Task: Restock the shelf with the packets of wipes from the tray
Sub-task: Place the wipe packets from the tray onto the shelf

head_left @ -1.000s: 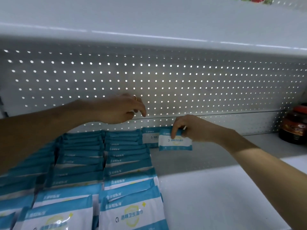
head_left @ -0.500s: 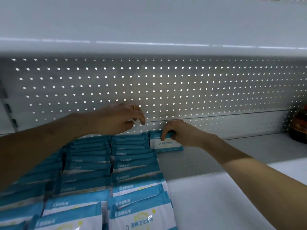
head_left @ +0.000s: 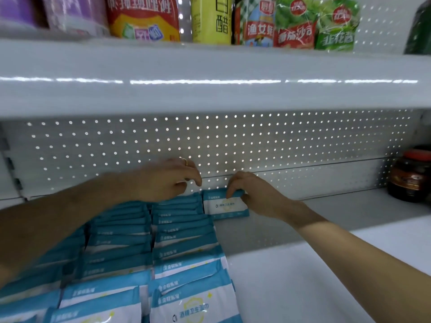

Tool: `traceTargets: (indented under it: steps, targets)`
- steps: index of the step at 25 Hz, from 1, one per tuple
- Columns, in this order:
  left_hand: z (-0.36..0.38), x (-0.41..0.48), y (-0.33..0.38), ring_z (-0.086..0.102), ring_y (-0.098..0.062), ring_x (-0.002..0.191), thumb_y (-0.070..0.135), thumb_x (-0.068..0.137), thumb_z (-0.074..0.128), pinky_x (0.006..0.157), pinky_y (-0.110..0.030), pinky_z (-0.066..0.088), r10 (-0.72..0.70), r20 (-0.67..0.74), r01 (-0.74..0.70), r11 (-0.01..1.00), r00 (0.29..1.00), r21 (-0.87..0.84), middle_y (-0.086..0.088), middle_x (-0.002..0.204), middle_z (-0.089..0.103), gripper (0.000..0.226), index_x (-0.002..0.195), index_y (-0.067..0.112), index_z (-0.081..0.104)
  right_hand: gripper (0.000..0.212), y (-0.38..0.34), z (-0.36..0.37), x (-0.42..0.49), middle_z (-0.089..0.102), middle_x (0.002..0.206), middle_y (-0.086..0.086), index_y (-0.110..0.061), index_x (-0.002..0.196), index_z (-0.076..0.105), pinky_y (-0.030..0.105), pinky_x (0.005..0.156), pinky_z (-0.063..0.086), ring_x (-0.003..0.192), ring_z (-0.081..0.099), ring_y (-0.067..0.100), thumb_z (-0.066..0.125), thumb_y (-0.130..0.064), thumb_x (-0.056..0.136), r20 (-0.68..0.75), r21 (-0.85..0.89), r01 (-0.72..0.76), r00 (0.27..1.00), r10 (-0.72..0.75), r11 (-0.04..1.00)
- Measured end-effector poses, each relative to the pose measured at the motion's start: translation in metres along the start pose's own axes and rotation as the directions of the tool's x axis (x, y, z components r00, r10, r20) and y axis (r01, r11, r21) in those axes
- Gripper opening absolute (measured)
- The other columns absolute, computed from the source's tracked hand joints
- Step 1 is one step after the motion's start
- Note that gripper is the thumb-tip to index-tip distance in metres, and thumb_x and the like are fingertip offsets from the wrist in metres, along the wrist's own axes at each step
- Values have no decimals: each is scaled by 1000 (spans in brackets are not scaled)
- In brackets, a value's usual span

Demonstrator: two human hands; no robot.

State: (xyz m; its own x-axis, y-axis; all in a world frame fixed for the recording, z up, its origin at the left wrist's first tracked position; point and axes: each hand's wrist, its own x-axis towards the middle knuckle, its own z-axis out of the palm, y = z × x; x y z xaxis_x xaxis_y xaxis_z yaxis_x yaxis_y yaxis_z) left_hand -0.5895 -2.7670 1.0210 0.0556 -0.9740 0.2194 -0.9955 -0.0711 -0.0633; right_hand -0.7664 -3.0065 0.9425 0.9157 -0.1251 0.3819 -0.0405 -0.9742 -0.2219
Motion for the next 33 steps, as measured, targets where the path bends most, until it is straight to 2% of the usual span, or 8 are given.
traceTargets:
  steps: [2, 7, 11, 13, 17, 22, 27, 33]
  targets:
    - [-1, 0, 14, 45, 9, 102, 14, 96, 53, 93, -27, 40, 5, 5, -5, 1000, 1000, -2, 25, 127, 53, 41, 121, 45, 60, 55, -3, -10, -16, 61, 119, -4, -23, 102, 73, 38, 100, 46, 116, 54, 16, 53, 18, 73, 7, -12, 3, 1000, -3, 1000]
    - [-5, 5, 71, 53, -7, 116, 13, 95, 54, 100, -37, 46, 117, -37, -118, 993, 992, -30, 18, 130, 57, 40, 124, 39, 62, 34, -27, -47, -76, 61, 116, -6, -26, 111, 72, 41, 97, 50, 111, 60, 17, 61, -5, 86, -48, 25, -52, 997, 53, 998]
    - [-1, 15, 144, 54, -12, 118, 10, 92, 52, 99, -31, 46, 265, -86, -271, 960, 961, -68, 7, 134, 58, 42, 128, 26, 64, 29, -47, -79, -156, 58, 118, -20, -38, 117, 68, 28, 97, 48, 111, 56, 2, 65, -20, 95, -107, 63, -142, 983, 148, 988]
    - [4, 22, 185, 51, -12, 119, 4, 94, 50, 105, -27, 41, 306, -38, -308, 935, 951, -177, 0, 136, 58, 43, 133, 18, 62, 26, -54, -93, -202, 55, 116, -24, -44, 119, 64, 25, 94, 47, 110, 54, -2, 63, -28, 98, -92, 48, -200, 975, 204, 979]
    - [20, 31, 263, 53, -14, 115, 17, 94, 51, 93, -40, 50, 426, -82, -433, 891, 901, -134, 10, 128, 56, 40, 129, 33, 59, 22, -65, -108, -291, 54, 115, -25, -50, 118, 61, 24, 89, 46, 107, 54, -2, 61, -38, 100, -95, 47, -351, 931, 354, 935]
    - [64, 26, 365, 50, -14, 118, 20, 93, 51, 90, -40, 51, 546, -111, -555, 794, 830, -247, 12, 131, 55, 37, 127, 35, 60, 26, -81, -99, -409, 56, 113, -25, -48, 116, 62, 16, 84, 43, 104, 55, -4, 65, -30, 98, -106, 18, -545, 833, 544, 838]
    - [133, -2, 430, 54, -13, 118, 29, 94, 45, 95, -41, 49, 642, -47, -605, 692, 766, -394, 12, 129, 58, 35, 125, 33, 62, 24, -98, -60, -513, 58, 108, -20, -41, 116, 67, 26, 83, 51, 95, 59, 0, 67, -27, 96, -61, 50, -722, 687, 724, 690]
    - [228, -21, 455, 50, -10, 122, 23, 96, 50, 94, -38, 50, 691, 174, -572, 691, 701, -442, 14, 130, 55, 35, 127, 36, 61, 24, -118, -2, -591, 55, 110, -18, -41, 117, 65, 33, 87, 52, 94, 59, 4, 66, -29, 96, 51, 12, -887, 461, 886, 461]
